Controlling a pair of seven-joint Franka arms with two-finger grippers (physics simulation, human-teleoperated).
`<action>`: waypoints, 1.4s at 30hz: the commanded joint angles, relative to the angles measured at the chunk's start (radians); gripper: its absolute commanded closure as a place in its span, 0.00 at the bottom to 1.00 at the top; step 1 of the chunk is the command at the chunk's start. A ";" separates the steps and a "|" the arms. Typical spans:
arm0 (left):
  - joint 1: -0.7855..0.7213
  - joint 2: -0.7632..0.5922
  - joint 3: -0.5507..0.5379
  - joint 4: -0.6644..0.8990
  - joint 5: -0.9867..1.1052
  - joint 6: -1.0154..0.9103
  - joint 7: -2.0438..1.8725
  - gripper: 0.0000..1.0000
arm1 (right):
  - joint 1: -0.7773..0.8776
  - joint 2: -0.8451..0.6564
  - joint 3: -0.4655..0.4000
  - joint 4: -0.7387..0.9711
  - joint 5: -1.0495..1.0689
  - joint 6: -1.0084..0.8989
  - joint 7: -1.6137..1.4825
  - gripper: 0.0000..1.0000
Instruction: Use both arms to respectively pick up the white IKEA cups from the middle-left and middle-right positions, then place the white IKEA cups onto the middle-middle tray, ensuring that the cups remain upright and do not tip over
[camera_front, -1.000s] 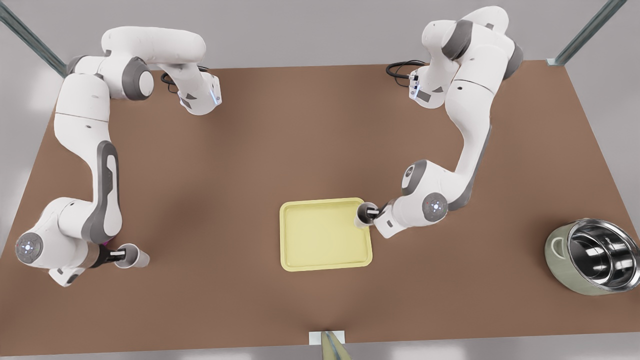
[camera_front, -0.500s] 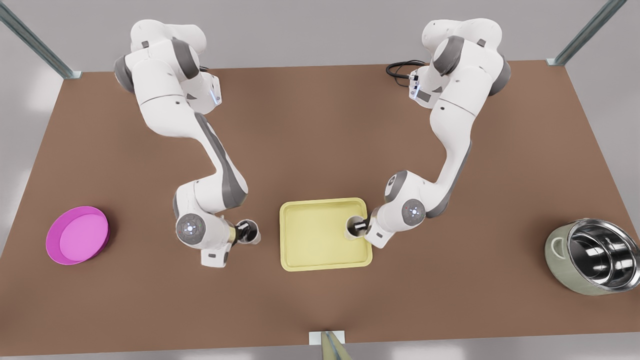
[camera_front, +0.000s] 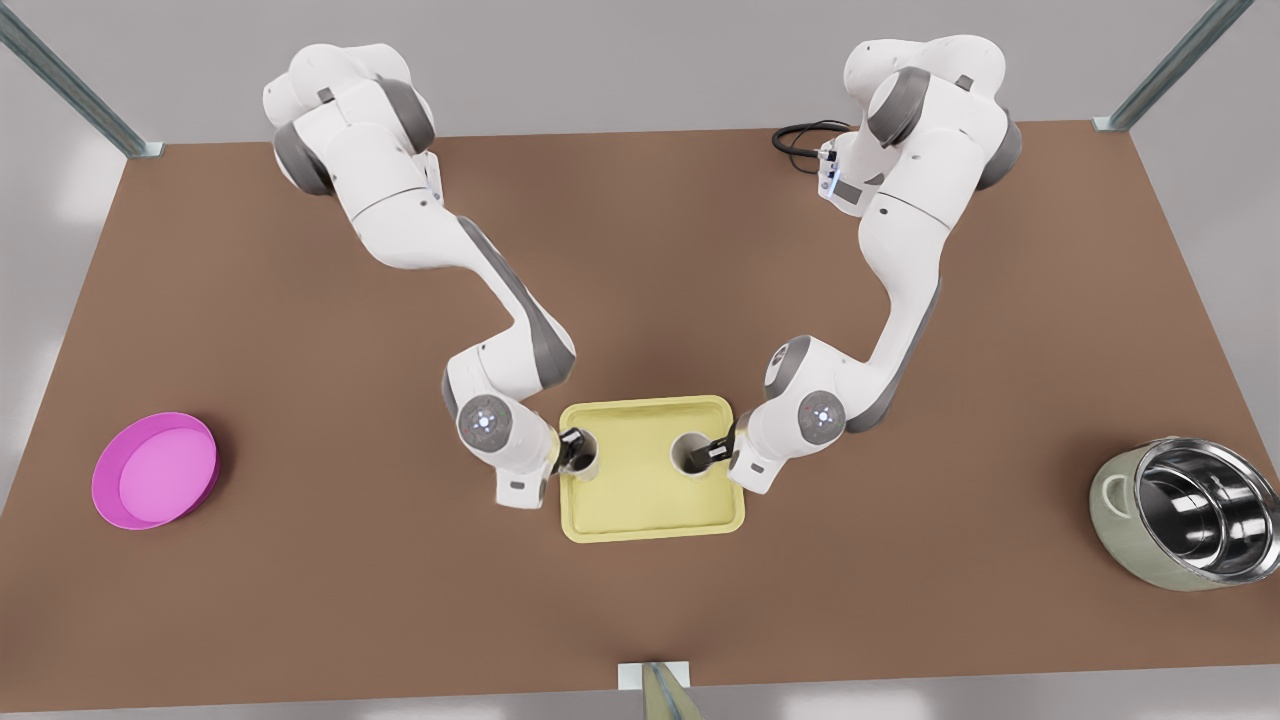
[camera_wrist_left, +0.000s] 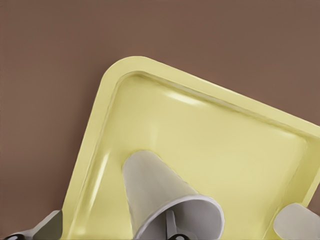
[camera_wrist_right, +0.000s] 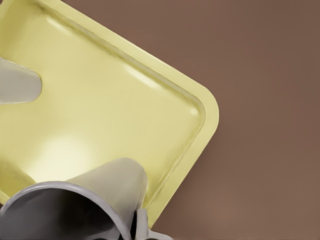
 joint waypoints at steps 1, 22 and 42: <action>0.002 -0.001 0.000 -0.001 0.006 -0.007 -0.173 0.00 | 0.017 0.011 0.000 0.001 -0.002 0.030 0.142 0.79; 0.087 -0.578 0.244 0.073 0.074 -1.002 0.803 0.00 | 0.043 0.053 0.000 0.011 -0.006 0.056 0.178 0.00; 0.110 -0.589 0.242 0.068 0.072 -1.052 0.804 0.00 | -0.356 -0.716 -0.101 -0.209 -0.255 -0.642 0.172 0.00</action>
